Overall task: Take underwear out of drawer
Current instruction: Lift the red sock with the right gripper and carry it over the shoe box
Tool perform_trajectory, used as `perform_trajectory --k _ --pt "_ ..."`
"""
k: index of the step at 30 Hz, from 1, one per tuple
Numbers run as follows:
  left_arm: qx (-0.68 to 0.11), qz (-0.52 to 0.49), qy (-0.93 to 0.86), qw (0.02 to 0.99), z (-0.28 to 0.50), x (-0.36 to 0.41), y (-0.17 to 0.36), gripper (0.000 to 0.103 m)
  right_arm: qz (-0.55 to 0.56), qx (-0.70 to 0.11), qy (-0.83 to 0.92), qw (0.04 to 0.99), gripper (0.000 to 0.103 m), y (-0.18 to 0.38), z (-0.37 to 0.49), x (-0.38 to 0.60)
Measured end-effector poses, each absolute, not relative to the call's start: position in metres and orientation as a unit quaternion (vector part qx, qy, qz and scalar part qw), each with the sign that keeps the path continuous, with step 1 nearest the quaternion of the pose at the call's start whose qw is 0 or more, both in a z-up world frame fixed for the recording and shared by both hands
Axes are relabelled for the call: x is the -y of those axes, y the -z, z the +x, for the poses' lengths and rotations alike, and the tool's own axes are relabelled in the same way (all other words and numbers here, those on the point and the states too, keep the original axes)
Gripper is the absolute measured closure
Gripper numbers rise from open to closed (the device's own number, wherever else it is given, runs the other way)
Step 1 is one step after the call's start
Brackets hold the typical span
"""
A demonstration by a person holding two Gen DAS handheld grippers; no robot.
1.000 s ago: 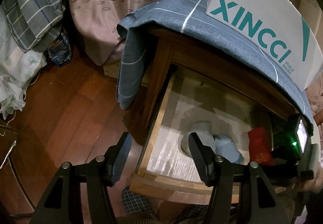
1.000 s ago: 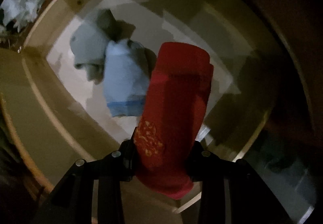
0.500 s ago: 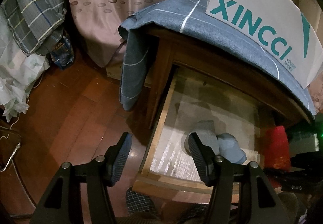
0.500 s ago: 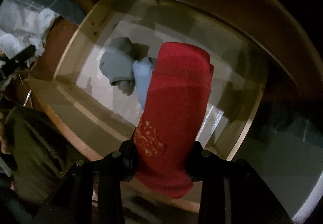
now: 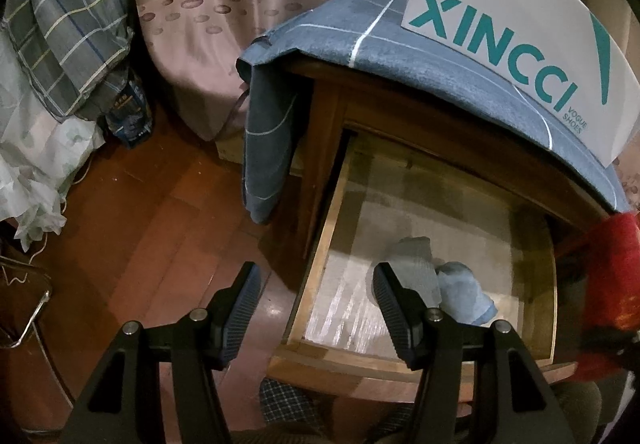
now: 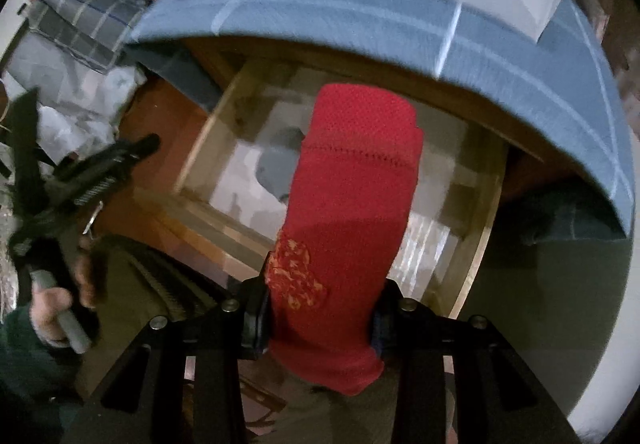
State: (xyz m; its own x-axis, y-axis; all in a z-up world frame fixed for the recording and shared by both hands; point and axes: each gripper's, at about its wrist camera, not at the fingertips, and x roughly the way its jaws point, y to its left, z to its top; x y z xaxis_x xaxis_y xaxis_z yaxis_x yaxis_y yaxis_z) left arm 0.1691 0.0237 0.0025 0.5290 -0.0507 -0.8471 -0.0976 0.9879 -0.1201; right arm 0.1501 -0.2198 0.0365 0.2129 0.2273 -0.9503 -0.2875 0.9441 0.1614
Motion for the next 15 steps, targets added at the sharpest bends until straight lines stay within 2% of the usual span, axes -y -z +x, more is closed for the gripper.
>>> perform_trajectory --k 15 --pt "-0.482 -0.074 -0.014 0.873 0.168 -0.025 -0.004 0.043 -0.020 -0.482 -0.146 0.864 0.069 -0.169 0.176 0.225"
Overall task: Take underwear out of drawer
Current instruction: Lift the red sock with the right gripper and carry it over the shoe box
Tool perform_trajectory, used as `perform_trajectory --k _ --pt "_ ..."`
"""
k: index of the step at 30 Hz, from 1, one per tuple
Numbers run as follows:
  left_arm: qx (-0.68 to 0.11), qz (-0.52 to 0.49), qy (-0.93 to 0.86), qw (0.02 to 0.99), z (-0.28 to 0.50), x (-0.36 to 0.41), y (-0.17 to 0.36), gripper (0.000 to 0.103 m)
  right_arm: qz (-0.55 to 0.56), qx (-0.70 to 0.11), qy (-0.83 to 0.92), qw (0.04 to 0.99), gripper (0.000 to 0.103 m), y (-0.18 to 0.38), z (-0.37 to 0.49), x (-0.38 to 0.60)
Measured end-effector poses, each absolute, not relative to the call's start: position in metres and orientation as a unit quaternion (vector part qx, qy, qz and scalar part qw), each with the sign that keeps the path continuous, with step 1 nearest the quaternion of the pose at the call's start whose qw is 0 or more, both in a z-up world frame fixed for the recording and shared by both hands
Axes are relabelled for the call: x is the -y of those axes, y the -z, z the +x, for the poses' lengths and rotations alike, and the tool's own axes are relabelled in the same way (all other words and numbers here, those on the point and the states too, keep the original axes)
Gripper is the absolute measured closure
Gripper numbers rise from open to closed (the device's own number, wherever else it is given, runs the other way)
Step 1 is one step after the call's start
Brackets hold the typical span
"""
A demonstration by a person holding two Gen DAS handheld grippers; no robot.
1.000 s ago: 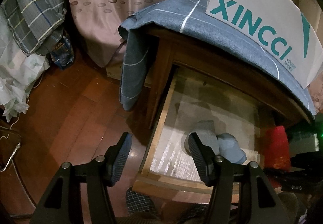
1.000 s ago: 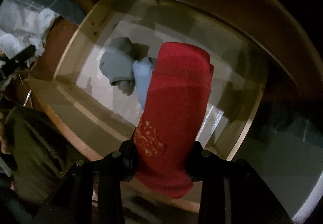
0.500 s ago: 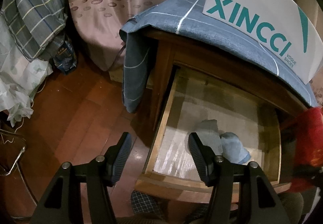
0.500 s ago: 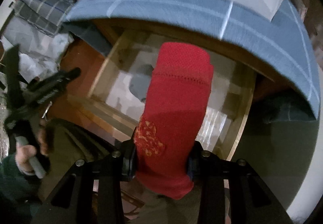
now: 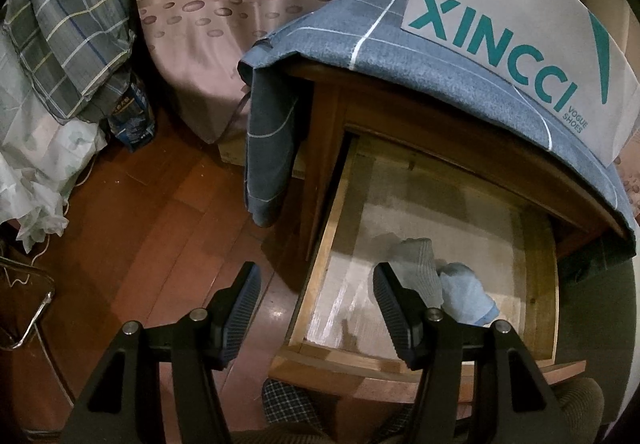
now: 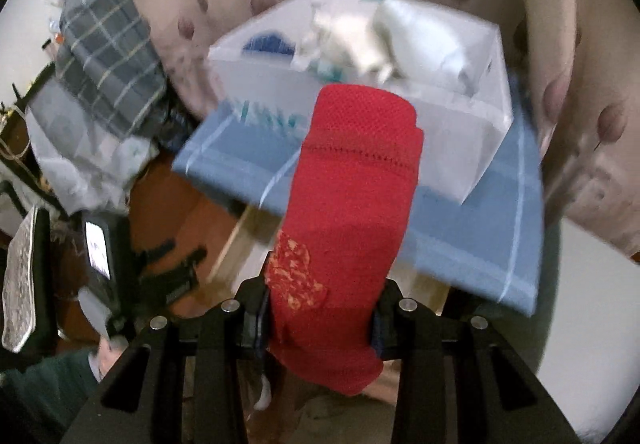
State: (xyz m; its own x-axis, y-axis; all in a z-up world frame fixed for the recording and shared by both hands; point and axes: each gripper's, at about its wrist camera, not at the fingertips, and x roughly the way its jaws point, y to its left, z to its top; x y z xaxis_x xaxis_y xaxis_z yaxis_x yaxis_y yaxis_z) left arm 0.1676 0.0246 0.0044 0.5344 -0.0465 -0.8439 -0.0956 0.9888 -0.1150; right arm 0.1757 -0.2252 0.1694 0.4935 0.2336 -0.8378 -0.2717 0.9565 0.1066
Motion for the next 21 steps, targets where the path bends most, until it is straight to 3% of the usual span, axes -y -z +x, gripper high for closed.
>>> perform_trajectory --k 10,21 --pt "-0.481 -0.077 -0.010 0.873 0.169 -0.025 -0.005 0.043 0.001 -0.426 -0.100 0.899 0.068 -0.238 0.249 0.239" --pt "-0.481 -0.084 -0.002 0.872 0.171 -0.023 -0.006 0.043 0.028 -0.453 -0.068 0.888 0.068 -0.210 0.317 0.232"
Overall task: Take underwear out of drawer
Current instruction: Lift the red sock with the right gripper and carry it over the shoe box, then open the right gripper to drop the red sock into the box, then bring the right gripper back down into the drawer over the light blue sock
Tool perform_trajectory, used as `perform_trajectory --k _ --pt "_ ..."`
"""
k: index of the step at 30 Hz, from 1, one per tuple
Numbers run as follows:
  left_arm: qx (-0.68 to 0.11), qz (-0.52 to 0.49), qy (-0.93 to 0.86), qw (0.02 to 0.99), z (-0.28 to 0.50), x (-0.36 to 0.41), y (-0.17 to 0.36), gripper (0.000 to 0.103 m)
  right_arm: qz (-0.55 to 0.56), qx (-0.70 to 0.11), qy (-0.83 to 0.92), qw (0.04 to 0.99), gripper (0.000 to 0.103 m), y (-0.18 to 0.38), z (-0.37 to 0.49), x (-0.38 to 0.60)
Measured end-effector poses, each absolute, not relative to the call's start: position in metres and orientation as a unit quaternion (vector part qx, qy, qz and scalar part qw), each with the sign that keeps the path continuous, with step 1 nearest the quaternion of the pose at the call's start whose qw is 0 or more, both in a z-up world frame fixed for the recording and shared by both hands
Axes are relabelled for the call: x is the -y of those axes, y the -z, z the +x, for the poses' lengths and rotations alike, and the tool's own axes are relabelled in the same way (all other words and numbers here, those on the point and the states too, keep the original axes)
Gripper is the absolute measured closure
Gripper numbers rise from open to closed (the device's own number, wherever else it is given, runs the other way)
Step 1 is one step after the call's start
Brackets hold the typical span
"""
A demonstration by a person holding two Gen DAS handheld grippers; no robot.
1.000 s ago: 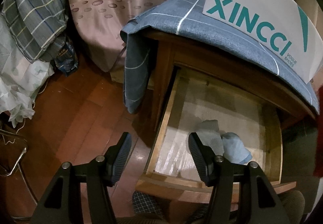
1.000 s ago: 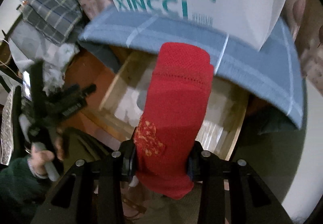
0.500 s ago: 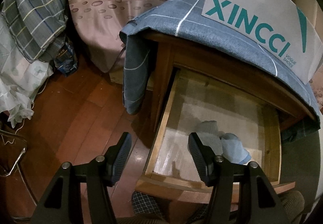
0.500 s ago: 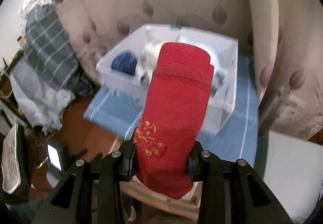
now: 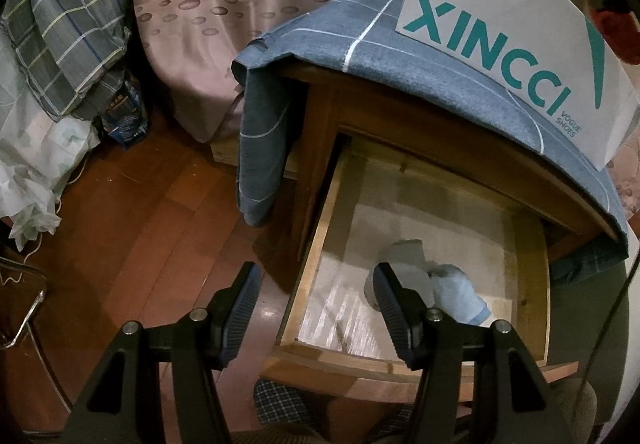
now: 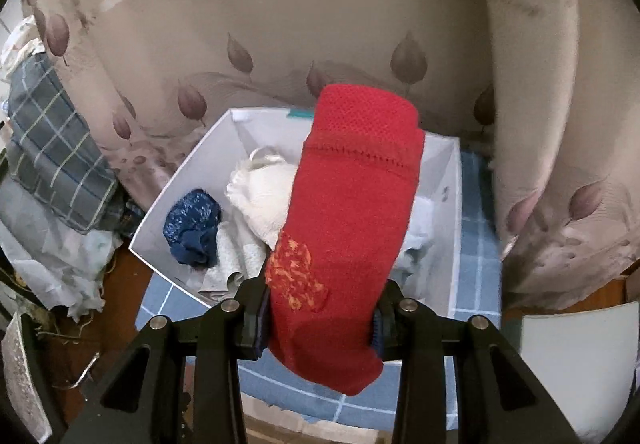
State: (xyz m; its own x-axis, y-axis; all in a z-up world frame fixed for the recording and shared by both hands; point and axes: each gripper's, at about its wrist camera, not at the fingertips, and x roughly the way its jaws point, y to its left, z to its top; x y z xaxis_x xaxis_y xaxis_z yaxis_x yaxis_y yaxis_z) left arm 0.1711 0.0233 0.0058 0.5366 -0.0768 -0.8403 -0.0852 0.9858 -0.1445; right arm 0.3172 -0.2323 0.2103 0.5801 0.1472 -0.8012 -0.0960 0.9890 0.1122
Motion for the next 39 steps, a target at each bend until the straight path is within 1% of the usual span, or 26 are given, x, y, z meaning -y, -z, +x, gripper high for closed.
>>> perform_trajectory --k 7,16,19,21,23,25,29,34,39 --pt "-0.483 -0.087 -0.001 0.871 0.172 -0.022 -0.006 0.043 0.029 -0.484 -0.056 0.873 0.068 -0.171 0.340 0.231" --pt "-0.484 -0.085 -0.001 0.871 0.174 -0.021 -0.005 0.043 0.003 -0.488 -0.026 0.873 0.066 -0.153 0.362 0.233" --pt "-0.485 -0.088 -0.001 0.870 0.174 -0.021 -0.004 0.043 -0.004 -0.483 -0.025 0.875 0.060 -0.152 0.360 0.229" --pt "-0.486 -0.088 -0.001 0.870 0.174 -0.021 -0.004 0.043 -0.009 -0.479 -0.024 0.878 0.054 -0.153 0.356 0.228" --pt "-0.486 -0.085 -0.002 0.870 0.174 -0.021 -0.004 0.043 -0.019 -0.470 -0.024 0.882 0.041 -0.157 0.351 0.226" --pt "-0.487 -0.083 -0.003 0.870 0.174 -0.020 -0.004 0.043 -0.027 -0.463 -0.024 0.886 0.036 -0.163 0.345 0.226" --pt "-0.490 -0.082 -0.005 0.868 0.174 -0.021 -0.003 0.043 -0.039 -0.452 -0.027 0.891 0.033 -0.181 0.331 0.226" --pt "-0.493 -0.082 -0.006 0.866 0.176 -0.022 -0.003 0.043 -0.060 -0.436 -0.042 0.897 0.033 -0.206 0.301 0.226" --pt "-0.495 -0.071 -0.010 0.866 0.176 -0.019 -0.002 0.043 -0.067 -0.435 -0.060 0.896 0.033 -0.216 0.265 0.228"
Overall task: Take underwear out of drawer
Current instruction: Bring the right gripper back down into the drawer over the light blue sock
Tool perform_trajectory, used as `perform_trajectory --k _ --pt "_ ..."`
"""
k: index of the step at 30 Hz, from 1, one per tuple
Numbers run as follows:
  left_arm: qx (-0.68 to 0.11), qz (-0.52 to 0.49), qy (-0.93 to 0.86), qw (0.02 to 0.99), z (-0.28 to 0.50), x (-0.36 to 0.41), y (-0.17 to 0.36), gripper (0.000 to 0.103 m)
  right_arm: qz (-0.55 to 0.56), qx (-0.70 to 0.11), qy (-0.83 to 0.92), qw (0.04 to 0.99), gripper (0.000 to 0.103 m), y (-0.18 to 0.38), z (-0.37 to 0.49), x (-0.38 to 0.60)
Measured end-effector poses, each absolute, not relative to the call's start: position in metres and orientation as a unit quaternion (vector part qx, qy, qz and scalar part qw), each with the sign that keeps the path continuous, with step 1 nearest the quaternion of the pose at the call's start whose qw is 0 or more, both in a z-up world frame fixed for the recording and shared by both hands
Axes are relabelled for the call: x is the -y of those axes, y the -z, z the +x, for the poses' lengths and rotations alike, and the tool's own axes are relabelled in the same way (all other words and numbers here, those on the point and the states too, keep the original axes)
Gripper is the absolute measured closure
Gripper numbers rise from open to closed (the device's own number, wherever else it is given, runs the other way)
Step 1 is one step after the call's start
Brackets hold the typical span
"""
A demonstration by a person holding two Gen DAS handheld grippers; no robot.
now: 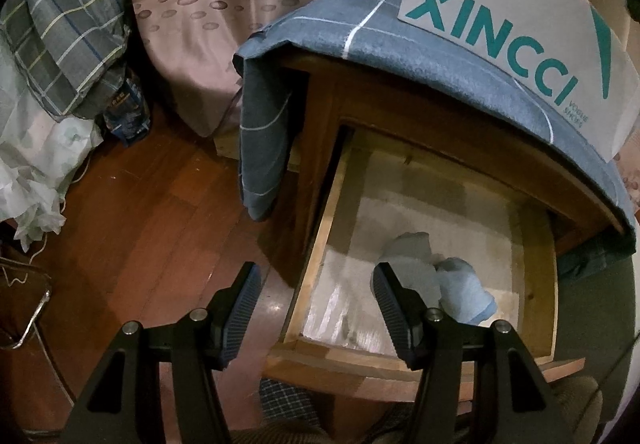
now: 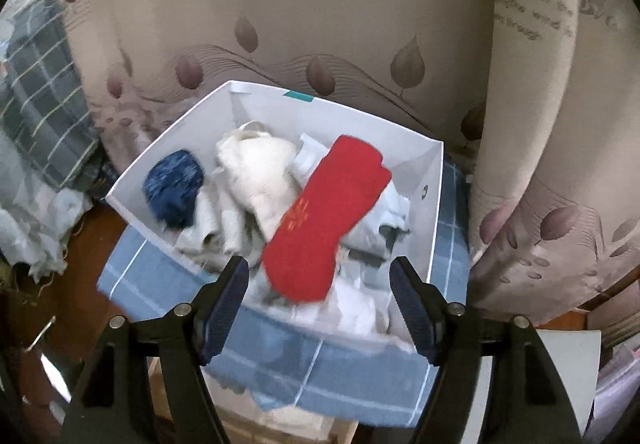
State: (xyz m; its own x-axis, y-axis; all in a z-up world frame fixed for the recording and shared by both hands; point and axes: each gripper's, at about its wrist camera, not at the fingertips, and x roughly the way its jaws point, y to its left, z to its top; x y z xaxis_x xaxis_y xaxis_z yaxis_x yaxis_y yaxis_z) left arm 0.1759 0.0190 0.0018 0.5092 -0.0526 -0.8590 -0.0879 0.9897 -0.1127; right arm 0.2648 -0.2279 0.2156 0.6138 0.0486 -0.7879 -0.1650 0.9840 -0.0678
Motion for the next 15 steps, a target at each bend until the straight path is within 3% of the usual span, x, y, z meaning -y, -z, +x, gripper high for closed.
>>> perform_trajectory --k 8,15 --pt "-0.498 -0.069 -0.011 0.864 0.175 -0.019 -0.001 0.043 -0.066 -0.433 -0.106 0.893 0.033 -0.206 0.201 0.228" --pt "-0.499 -0.065 -0.011 0.864 0.175 -0.018 -0.001 0.043 -0.113 -0.482 -0.158 0.855 0.033 -0.150 0.169 0.207"
